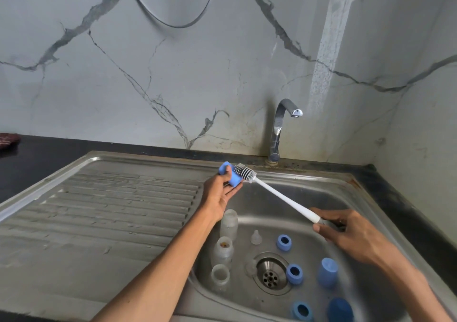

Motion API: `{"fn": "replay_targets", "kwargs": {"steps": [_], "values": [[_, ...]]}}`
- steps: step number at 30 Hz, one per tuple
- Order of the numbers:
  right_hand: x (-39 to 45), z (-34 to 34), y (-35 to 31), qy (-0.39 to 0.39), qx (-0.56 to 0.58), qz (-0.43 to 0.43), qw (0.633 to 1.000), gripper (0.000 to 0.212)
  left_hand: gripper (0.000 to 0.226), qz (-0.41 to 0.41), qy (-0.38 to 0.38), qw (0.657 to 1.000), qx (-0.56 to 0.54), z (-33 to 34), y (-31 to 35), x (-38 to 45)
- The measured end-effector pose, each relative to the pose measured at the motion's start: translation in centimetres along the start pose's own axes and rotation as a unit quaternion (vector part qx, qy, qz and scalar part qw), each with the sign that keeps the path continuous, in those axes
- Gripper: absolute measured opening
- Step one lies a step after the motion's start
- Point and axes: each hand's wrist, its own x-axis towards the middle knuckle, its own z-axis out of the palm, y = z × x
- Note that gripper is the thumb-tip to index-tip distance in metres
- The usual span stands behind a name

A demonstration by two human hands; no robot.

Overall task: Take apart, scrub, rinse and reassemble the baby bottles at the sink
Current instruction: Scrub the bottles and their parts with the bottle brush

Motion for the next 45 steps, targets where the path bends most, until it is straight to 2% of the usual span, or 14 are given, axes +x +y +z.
{"fn": "replay_targets", "kwargs": {"steps": [3, 6, 8, 11, 14, 16, 19, 21, 24, 27, 32, 35, 40, 45], "values": [[0.2, 0.0, -0.1, 0.002, 0.001, 0.005, 1.000, 0.045, 0.027, 0.023, 0.007, 0.999, 0.030, -0.1, -0.1, 0.2], [0.4, 0.3, -0.3, 0.018, 0.017, -0.003, 1.000, 0.045, 0.026, 0.007, -0.029, 0.996, 0.085, 1.2, -1.7, -0.5], [0.3, 0.2, -0.2, 0.018, 0.024, -0.006, 1.000, 0.045, 0.021, 0.008, -0.034, 0.997, 0.070, 2.0, -2.0, -1.0], [0.0, -0.6, 0.2, -0.013, 0.023, 0.000, 1.000, 0.043, 0.018, 0.050, 0.025, 0.998, 0.037, 1.2, -0.7, -0.6], [-0.2, -1.3, 0.5, -0.022, 0.009, 0.021, 1.000, 0.041, 0.012, 0.088, 0.052, 0.989, 0.106, -0.3, -0.4, -0.2], [-0.2, -1.8, 1.0, 0.004, 0.025, 0.038, 0.999, 0.041, 0.009, 0.122, 0.039, 0.968, 0.214, 0.1, -1.5, -0.4], [0.0, -1.9, 1.6, 0.025, 0.039, 0.055, 0.997, 0.038, 0.021, 0.177, -0.018, 0.903, 0.390, 1.2, -4.1, -0.7], [0.2, -1.7, 2.0, 0.018, 0.036, 0.063, 0.997, 0.039, 0.030, 0.184, -0.057, 0.863, 0.467, 1.9, -6.0, -0.8], [0.6, -1.5, 2.8, 0.025, 0.034, 0.087, 0.995, 0.034, 0.037, 0.174, -0.095, 0.808, 0.554, 3.1, -7.9, -0.8], [1.0, -1.7, 3.9, 0.065, 0.057, 0.111, 0.990, 0.036, 0.038, 0.171, -0.117, 0.757, 0.620, 4.6, -10.1, -0.5], [1.3, -2.2, 4.8, 0.081, 0.057, 0.114, 0.989, 0.036, 0.040, 0.146, -0.158, 0.695, 0.686, 6.8, -14.7, 0.4], [1.4, -2.6, 5.4, 0.076, 0.043, 0.124, 0.988, 0.034, 0.043, 0.134, -0.175, 0.680, 0.699, 8.0, -17.2, 0.7], [1.3, -3.1, 6.0, 0.073, 0.062, 0.137, 0.986, 0.034, 0.030, 0.100, -0.195, 0.666, 0.713, 7.8, -21.0, 1.1], [1.5, -2.9, 6.1, 0.069, 0.057, 0.129, 0.988, 0.034, 0.035, 0.097, -0.210, 0.649, 0.725, 6.8, -22.3, 1.8]]}}
